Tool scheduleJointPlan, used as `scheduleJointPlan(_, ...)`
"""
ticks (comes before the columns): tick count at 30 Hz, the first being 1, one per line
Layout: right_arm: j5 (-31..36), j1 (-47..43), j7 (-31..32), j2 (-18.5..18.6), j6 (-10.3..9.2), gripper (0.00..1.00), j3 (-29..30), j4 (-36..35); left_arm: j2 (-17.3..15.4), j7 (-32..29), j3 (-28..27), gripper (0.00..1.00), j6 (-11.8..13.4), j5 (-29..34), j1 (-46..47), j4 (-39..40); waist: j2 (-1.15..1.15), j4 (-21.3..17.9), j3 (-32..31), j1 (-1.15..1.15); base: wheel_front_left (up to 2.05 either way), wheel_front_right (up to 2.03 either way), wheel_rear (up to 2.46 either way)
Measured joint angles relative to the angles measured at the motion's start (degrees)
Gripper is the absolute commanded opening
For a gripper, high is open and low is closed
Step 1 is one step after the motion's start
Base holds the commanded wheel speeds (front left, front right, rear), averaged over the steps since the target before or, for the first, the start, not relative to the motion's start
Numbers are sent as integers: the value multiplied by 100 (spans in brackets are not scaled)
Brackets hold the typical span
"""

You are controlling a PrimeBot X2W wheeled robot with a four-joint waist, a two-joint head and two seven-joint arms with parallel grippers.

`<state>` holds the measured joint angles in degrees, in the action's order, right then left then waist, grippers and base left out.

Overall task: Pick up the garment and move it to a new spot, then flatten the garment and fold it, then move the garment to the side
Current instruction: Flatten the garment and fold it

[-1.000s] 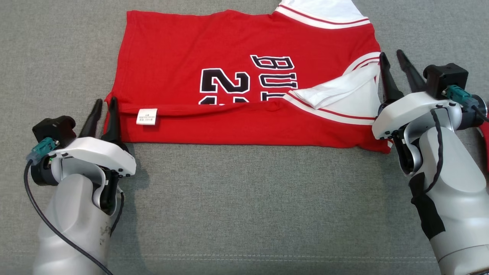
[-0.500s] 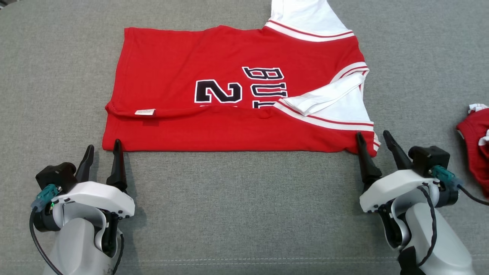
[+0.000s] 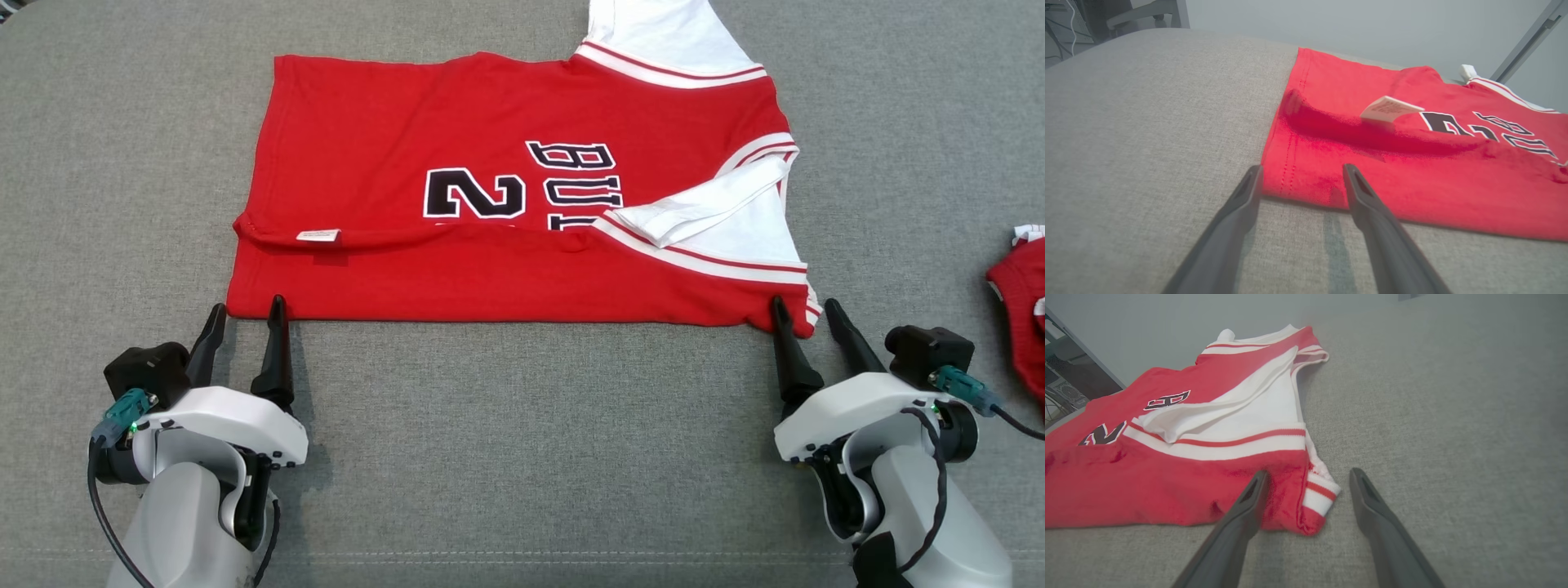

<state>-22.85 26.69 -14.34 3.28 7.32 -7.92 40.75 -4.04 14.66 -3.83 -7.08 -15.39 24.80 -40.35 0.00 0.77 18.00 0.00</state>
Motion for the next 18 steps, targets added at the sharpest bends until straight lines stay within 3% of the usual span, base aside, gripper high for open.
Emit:
scheduleJointPlan(3, -88, 10, -36, 4, 0, 100, -134, 124, -14, 0, 41, 100, 0, -1, -8, 3, 0, -1, -6, 0, 0, 0, 0)
scheduleJointPlan(4, -167, 67, -41, 25, -1, 73, -313, 196, -36, 0, 54, 100, 0, -31, -9, -10, 0, -13, 0, 0, 0, 0, 0)
scheduleJointPlan(5, -175, 109, -41, 27, -1, 0, -374, 219, -42, 0, 67, 100, 0, -69, -7, -47, 0, -20, 7, 0, 0, 0, 0)
scheduleJointPlan(18, -186, 209, -33, -7, 9, 0, -639, 58, -307, 0, 238, 100, 0, -974, 546, -857, 0, -233, 94, 0, 0, 0, 0)
